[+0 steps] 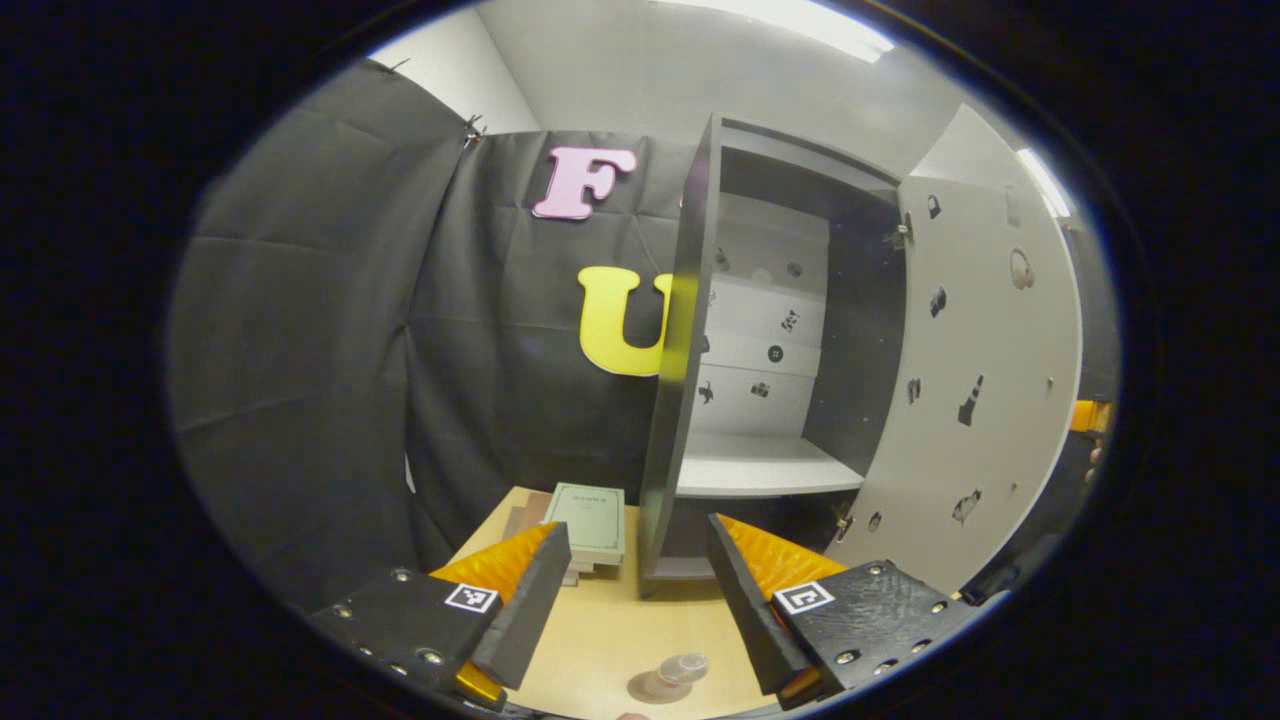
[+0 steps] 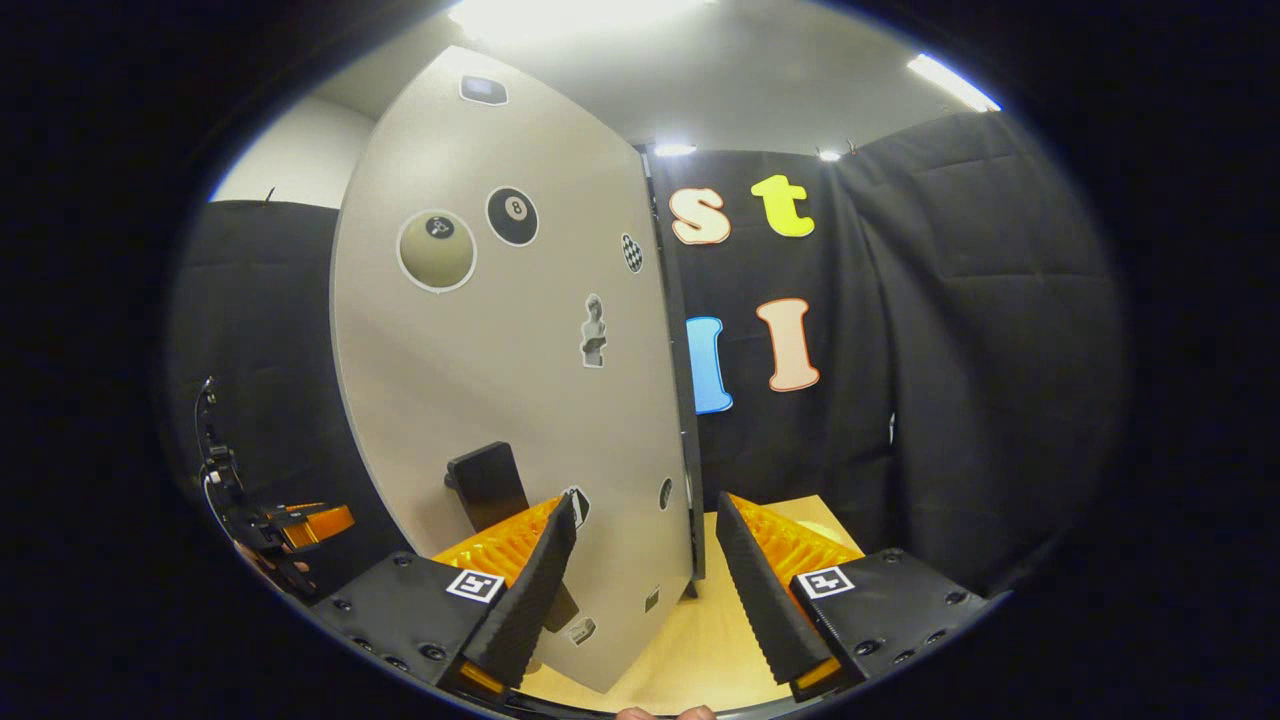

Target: Open the cabinet door with the right hand, grasp the bottle in the cabinet with the left hand and place it on the coaster, then close the cabinet door with the right hand.

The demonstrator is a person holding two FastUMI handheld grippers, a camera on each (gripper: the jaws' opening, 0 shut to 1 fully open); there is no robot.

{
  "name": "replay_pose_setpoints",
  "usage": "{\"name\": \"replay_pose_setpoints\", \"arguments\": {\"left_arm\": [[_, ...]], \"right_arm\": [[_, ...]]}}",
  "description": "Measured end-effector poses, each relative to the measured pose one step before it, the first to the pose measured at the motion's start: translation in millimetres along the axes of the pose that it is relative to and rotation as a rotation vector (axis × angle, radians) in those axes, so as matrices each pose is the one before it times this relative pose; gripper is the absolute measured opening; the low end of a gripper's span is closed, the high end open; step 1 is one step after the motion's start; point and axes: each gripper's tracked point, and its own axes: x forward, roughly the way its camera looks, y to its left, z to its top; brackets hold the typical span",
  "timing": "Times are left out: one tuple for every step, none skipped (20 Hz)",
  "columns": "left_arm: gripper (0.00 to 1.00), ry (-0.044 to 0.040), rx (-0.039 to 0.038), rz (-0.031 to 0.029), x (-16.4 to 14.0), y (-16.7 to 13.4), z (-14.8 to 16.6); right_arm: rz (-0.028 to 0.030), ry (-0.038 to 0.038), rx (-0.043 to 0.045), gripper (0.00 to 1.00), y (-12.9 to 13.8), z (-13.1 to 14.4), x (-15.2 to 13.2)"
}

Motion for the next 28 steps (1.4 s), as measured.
{"name": "replay_pose_setpoints", "arguments": {"left_arm": [[0.82,-0.00079,0.0111,0.00557,0.77,9.37,0.16],[0.84,-0.00286,0.01241,0.00699,1.81,9.72,-0.76],[0.82,-0.00142,0.0119,0.00444,0.68,9.29,0.78],[0.82,-0.00071,0.01042,0.00035,1.69,6.05,-0.35],[0.82,0.00051,0.00751,-0.00019,1.73,7.12,0.81],[0.82,0.00121,0.00363,-0.00001,1.57,6.02,0.94],[0.82,0.00152,-0.00055,-0.00085,0.09,5.4,-0.47],[0.84,0.00056,-0.00303,-0.00143,-0.19,4.88,0.22],[0.82,0.001,-0.00246,0.00044,0.67,5.11,1.0],[0.82,-0.00099,-0.0002,0.00607,0.78,6.23,0.85],[0.83,-0.00648,0.00455,0.01284,5.92,10.44,-7.52],[0.84,-0.00868,0.00855,0.02133,-1.11,7.28,2.77],[0.87,-0.00784,0.00779,0.01526,-1.7,5.98,1.59],[0.82,-0.00622,0.00336,0.00807,-0.55,2.12,2.5],[0.82,-0.00552,0.00038,0.00566,-0.91,0.84,1.16],[0.82,-0.00478,-0.00064,0.00225,1.05,-2.0,0.69],[0.82,-0.00311,0.00089,-0.00329,0.36,-2.13,0.54],[0.82,-0.00661,0.00277,-0.00608,-0.43,-0.28,1.56],[0.82,-0.00463,0.00504,-0.00363,-0.7,-0.45,0.87],[0.82,-0.00443,0.00442,-0.00216,0.03,-0.93,1.11],[0.82,-0.00257,0.0035,-0.00579,0.27,-2.32,1.23],[0.82,-0.00271,0.00498,-0.01187,-1.13,-3.4,1.39],[0.82,-0.00255,0.008,-0.00842,-0.78,-5.43,3.71],[0.82,-0.00751,0.0073,-0.0046,0.96,-11.03,6.36],[0.82,-0.00209,0.00299,-0.00134,0.85,-16.03,4.66],[0.82,0.00096,-0.00488,-0.00318,0.92,-13.41,-0.7],[0.82,-0.0029,-0.00618,-0.01469,0.04,-10.81,1.44],[0.82,-0.00533,-0.00183,-0.01236,-0.94,-12.15,3.49]], "right_arm": [[0.00978,0.00097,0.01575,0.91,7.59,-3.06,5.39],[0.0099,0.00376,0.01411,0.91,8.67,-2.91,6.25],[0.00849,0.00028,0.01054,0.91,11.47,-1.12,3.64],[0.0076,0.00074,0.00481,0.91,11.41,0.03,4.02],[0.00843,-0.00606,-0.00028,0.91,9.54,-0.59,3.83],[0.00872,-0.00484,-0.00068,0.91,8.56,-0.34,3.88],[0.01296,-0.00896,0.00289,0.91,11.24,-1.28,4.53],[0.01846,-0.01193,0.00781,0.91,11.38,1.04,6.32],[0.0236,-0.00613,0.00907,0.91,12.0,-1.49,7.95],[0.02263,0.00162,0.00383,0.91,9.22,-1.95,8.2],[0.00748,0.00349,-0.00636,0.91,4.88,-1.35,7.6],[0.00175,-0.00069,-0.0167,0.91,2.02,1.2,7.62],[0.00728,-0.00036,-0.01743,0.91,2.95,1.12,4.66],[0.00897,-0.00234,-0.01909,0.91,3.62,1.78,4.81],[0.00047,-0.00556,-0.01321,0.91,0.23,1.2,1.45],[-0.00124,-0.00385,-0.0084,0.91,-0.16,0.64,-0.34],[0.00032,-0.00041,-0.00454,0.91,-0.35,-0.11,0.11],[0.00348,0.00119,-0.00135,0.91,-1.04,0.05,-0.66],[0.00369,-0.00518,-0.00016,0.91,-0.5,0.39,0.25],[0.00193,-0.00256,-0.00188,0.91,-1.51,1.46,-0.45],[-0.00115,0.00196,-0.00264,0.91,-5.02,1.38,3.08],[-0.00361,0.00528,-0.00041,0.91,-5.8,1.89,0.63],[-0.00223,-0.00194,0.00477,0.91,-4.38,1.61,0.44],[0.00129,-0.00477,0.01032,0.91,-5.57,4.27,0.07],[0.00473,-0.00303,0.01093,0.91,-2.91,3.03,0.68],[-0.00062,0.00046,0.00846,0.91,-4.4,1.8,-0.75],[-0.0178,0.00275,0.00513,0.91,-9.18,0.87,-1.32],[-0.02106,0.0023,0.00035,0.91,-10.44,1.26,-1.99]]}}
